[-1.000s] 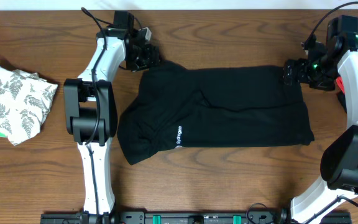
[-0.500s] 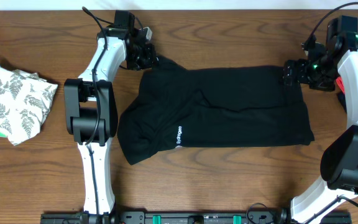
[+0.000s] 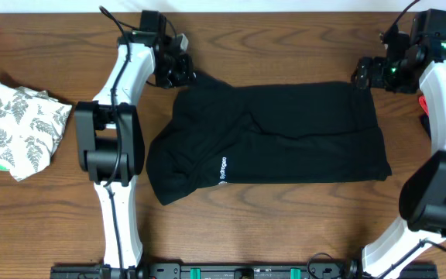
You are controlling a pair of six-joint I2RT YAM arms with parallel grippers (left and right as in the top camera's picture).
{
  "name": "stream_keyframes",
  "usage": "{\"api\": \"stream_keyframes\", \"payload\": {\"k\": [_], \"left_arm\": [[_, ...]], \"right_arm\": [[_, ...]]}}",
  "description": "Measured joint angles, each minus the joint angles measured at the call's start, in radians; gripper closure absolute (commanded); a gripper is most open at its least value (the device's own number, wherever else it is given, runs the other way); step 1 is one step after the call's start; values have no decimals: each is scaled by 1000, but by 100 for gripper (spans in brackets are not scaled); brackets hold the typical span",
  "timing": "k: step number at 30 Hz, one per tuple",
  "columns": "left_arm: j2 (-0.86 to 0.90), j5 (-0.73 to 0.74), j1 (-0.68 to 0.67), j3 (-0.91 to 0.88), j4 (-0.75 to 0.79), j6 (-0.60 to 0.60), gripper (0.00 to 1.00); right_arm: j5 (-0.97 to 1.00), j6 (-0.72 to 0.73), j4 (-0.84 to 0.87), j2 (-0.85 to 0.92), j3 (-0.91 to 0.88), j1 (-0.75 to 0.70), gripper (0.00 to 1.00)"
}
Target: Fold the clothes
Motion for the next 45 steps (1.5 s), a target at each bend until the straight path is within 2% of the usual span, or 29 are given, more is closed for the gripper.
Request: {"api": "stream_keyframes", "payload": {"k": [5, 13, 19, 24, 26, 30, 35, 39, 45], "left_arm": [[-70, 0, 0, 2, -19, 0, 94], [-79, 0, 0, 6, -37, 0, 94], [-79, 0, 0, 6, -38, 0, 94], [-78, 0, 0, 6, -39, 0, 94], [-79, 0, 0, 6, -43, 0, 94], [-79, 0, 0, 6, -45, 0, 94], [-78, 0, 0, 6, -47, 0, 94], [-79, 0, 0, 6, -47, 0, 94], [-78, 0, 0, 6, -55, 0, 94]], "right_arm": [[-54, -68, 102, 123, 2, -6, 8], [-93, -110, 224, 314, 1, -5, 14], [-98, -119, 235, 322, 2, -5, 23], [-104, -121, 235, 322, 2, -6, 25], [-105, -120, 237, 322, 2, -6, 31], [-108, -92, 239, 322, 2, -10, 29], [-135, -29, 237, 322, 2, -55, 33], [-175, -3, 229, 322, 2, -112, 43], [-207, 10, 220, 322, 2, -144, 43]]}}
